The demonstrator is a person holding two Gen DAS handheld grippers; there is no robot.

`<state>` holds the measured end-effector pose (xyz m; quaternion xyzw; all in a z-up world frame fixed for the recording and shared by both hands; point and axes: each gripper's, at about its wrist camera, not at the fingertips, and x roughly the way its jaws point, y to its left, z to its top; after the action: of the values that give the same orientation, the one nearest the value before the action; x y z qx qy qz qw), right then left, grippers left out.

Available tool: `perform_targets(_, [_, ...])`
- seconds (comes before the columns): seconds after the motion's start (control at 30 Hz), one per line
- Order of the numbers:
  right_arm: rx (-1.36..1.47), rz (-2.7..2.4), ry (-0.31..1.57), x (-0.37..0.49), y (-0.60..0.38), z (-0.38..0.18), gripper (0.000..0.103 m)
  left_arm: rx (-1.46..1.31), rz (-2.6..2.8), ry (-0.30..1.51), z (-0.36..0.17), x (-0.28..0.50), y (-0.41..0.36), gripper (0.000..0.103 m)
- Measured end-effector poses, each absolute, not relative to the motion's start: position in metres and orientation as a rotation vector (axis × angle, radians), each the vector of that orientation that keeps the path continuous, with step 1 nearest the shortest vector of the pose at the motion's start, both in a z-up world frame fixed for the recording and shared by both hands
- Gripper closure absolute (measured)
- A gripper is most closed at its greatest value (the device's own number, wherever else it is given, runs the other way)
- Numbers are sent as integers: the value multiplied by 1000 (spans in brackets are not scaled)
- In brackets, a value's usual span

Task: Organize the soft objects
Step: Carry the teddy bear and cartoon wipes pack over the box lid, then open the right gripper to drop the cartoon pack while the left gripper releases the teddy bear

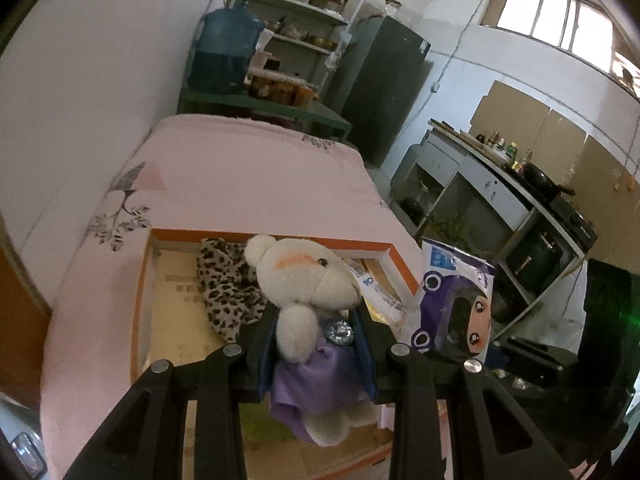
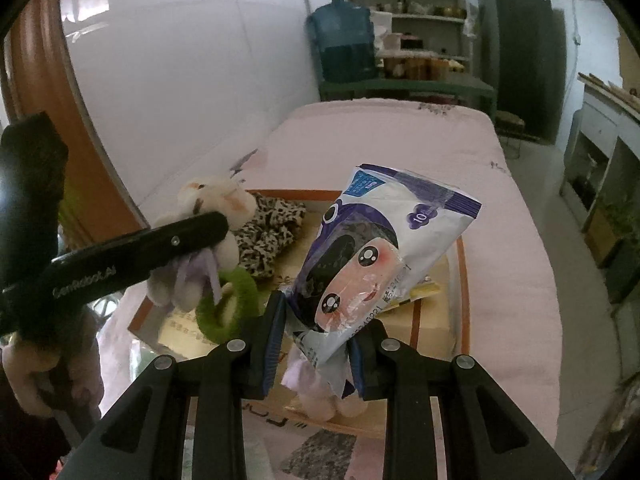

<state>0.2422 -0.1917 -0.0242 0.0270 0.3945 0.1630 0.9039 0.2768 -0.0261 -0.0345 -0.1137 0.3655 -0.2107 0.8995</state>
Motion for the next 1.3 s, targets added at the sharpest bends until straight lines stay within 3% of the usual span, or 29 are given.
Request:
perform_targets(0.77, [143,428,902,279,-213,-46,74,-265,-422,890,-68,335,-55,69])
perform_targets(0.87, [178,453,936,284,-216,-53,70,-281,-419,915,-74,341,-56,68])
perform_targets(0.93, [187,457,945,286,-217,-56,57,-281,-418,931,-79,343,-57,68])
perform_targets(1.0, [161,437,935,286,-218,-57,34,-287,-423,944,-83,344,-57,68])
perform_targets(1.3, [116,393,933,286,-217,-63,29,-271,-413,922,-83,339,-59,66])
